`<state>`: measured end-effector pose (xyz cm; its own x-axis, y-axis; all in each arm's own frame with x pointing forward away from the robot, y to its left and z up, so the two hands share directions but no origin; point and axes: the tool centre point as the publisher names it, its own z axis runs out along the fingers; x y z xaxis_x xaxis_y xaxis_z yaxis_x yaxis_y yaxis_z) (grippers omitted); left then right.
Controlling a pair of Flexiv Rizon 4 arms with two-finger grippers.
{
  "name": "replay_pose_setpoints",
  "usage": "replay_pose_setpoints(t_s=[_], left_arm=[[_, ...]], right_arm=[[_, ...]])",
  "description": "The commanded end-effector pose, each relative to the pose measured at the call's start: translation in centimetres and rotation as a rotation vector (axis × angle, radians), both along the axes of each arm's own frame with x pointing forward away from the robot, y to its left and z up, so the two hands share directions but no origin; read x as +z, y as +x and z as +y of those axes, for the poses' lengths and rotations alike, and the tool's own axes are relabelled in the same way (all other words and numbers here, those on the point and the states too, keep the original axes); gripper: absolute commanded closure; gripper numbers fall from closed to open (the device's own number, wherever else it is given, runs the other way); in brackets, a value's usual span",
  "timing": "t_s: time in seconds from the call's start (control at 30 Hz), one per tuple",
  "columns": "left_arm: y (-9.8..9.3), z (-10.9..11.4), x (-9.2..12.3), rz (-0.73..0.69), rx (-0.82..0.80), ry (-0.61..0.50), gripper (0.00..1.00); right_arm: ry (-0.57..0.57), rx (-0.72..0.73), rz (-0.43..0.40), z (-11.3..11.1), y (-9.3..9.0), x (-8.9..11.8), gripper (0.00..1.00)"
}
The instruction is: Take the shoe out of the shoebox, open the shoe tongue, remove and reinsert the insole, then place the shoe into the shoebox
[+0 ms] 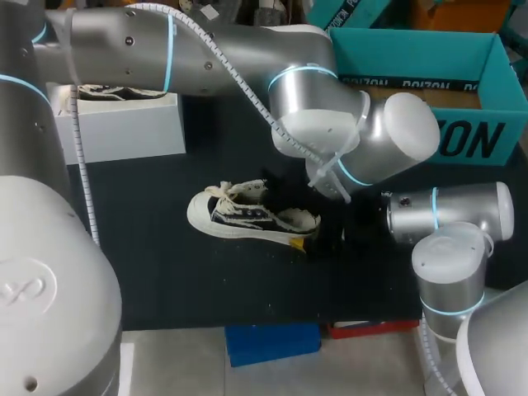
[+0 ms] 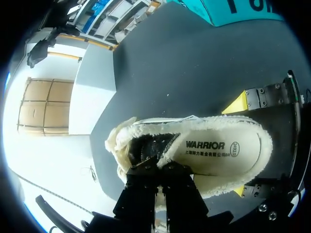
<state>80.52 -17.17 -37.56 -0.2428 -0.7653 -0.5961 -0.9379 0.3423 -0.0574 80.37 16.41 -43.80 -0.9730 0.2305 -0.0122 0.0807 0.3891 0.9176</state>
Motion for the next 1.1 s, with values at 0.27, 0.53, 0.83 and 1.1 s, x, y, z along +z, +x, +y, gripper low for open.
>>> replay_pose_setpoints(t_s=[0.27, 0.53, 0.83, 1.1], left_arm=[[0.6, 1.3, 3.6, -0.047, 0.048, -0.112, 1.0], [0.9, 4.1, 6.1, -0.106, 0.118, -0.173, 1.0], [0.6, 7.1, 5.5, -0.114, 0.195, -0.17, 1.0], [1.0, 9.1, 5.6, -0.124, 0.251, -0.176, 1.0]], right_arm=[[-0.001, -0.002, 0.001, 0.2, 0.0, -0.2, 1.0], [-0.001, -0.002, 0.001, 0.2, 0.0, -0.2, 1.0], [-0.001, -0.002, 0.001, 0.2, 0.0, -0.2, 1.0], [-0.001, -0.002, 0.001, 0.2, 0.0, -0.2, 1.0]])
